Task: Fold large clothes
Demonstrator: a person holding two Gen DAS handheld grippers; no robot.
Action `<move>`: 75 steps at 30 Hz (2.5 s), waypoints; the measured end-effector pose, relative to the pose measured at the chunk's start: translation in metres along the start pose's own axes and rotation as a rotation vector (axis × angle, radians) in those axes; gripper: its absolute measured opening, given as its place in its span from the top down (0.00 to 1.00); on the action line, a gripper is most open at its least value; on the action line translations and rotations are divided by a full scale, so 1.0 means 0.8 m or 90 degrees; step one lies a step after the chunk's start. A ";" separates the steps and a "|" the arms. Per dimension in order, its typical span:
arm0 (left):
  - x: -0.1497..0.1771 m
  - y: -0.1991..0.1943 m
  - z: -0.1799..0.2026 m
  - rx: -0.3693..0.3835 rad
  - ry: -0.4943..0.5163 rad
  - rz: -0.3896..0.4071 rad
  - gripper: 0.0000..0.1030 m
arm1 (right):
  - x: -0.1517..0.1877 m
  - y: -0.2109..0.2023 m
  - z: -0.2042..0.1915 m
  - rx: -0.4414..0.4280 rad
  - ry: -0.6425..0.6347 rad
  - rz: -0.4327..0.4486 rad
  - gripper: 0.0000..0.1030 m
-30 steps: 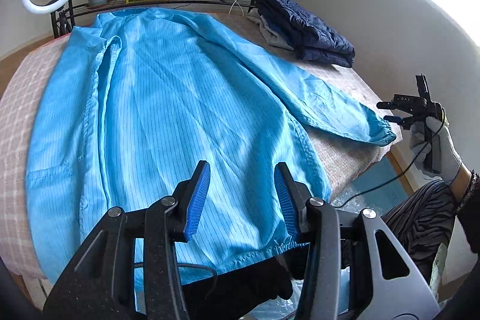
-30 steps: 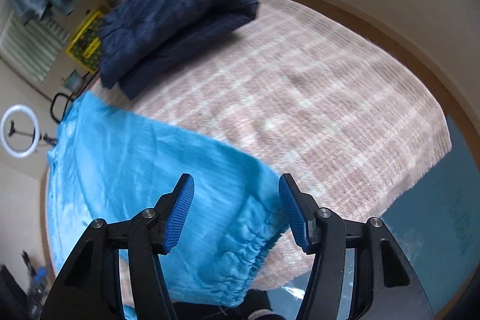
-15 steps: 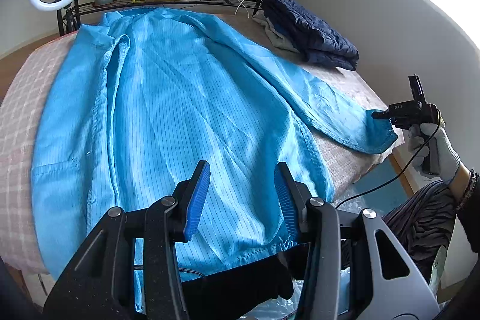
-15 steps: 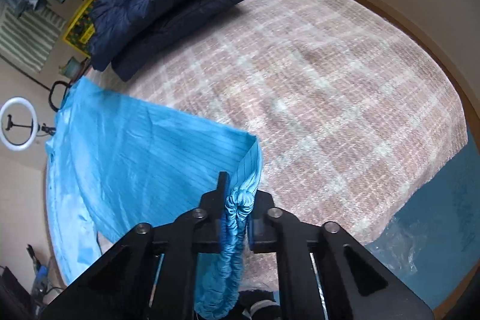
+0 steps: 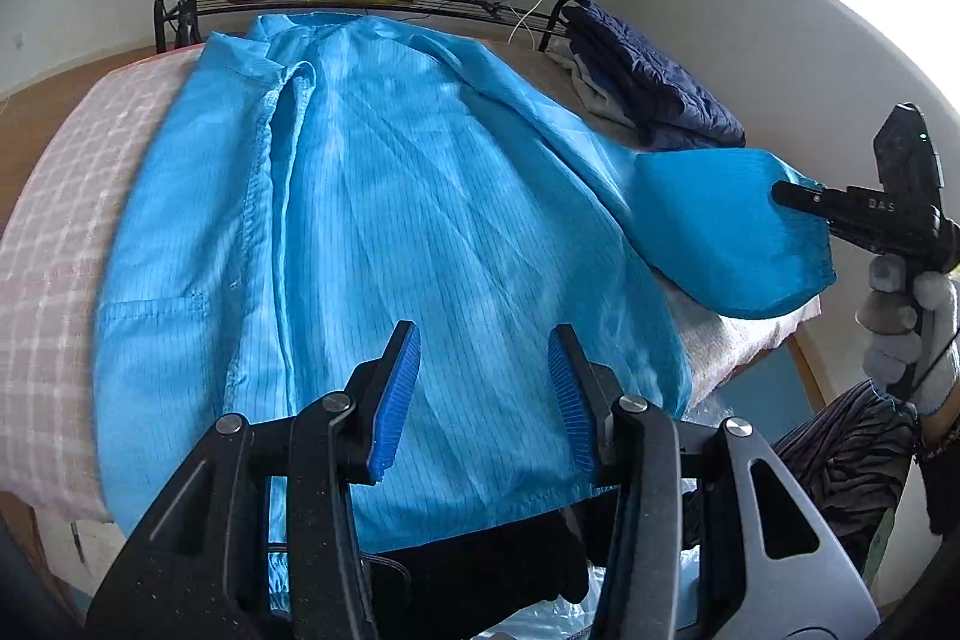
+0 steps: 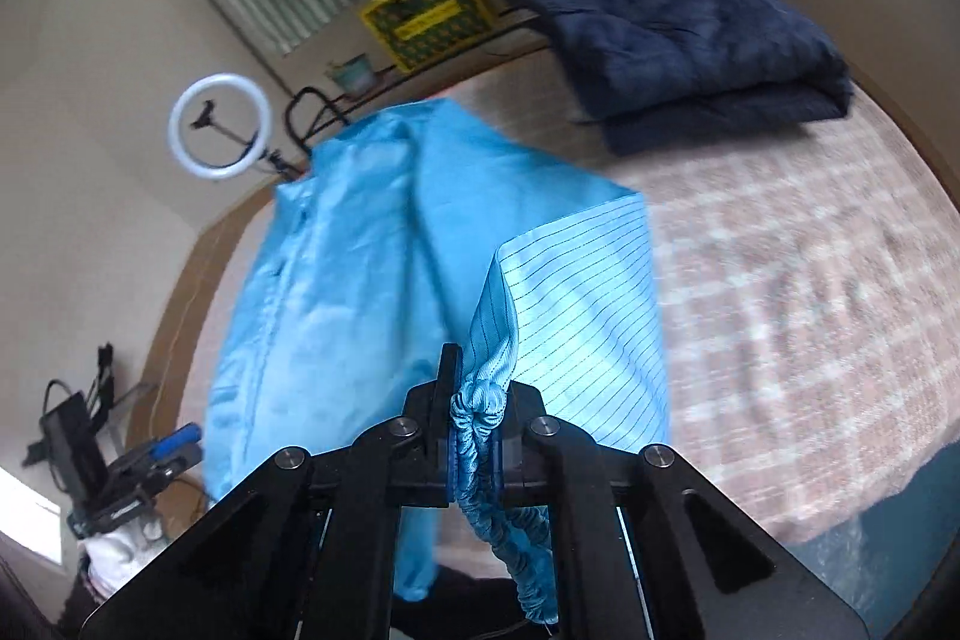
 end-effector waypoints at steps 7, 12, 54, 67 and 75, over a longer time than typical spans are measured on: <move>0.006 -0.018 -0.031 -0.018 -0.044 0.017 0.56 | 0.046 0.042 -0.143 -0.134 -0.157 -0.078 0.94; 0.014 -0.024 -0.050 -0.034 -0.064 0.016 0.56 | 0.091 0.091 -0.181 -0.175 -0.221 -0.160 0.94; 0.064 0.063 -0.034 0.029 -0.085 -0.083 1.00 | -0.144 0.369 -0.105 0.107 -0.112 -0.181 0.67; 0.076 0.085 -0.037 0.042 -0.129 -0.121 1.00 | -0.173 0.296 -0.057 0.124 -0.120 -0.122 0.67; 0.076 0.086 -0.010 0.010 -0.065 -0.100 1.00 | -0.173 0.224 0.051 0.132 -0.001 -0.105 0.67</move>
Point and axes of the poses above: each gripper's, at about its wrist camera, not at the fingertips, and y roughly the way its jaws point, z to its right, x to its underside, the point moved 2 cm from there along y, roughly the way its jaws point, and after that the axes turned 6 degrees about -x, right-handed, at the moved point
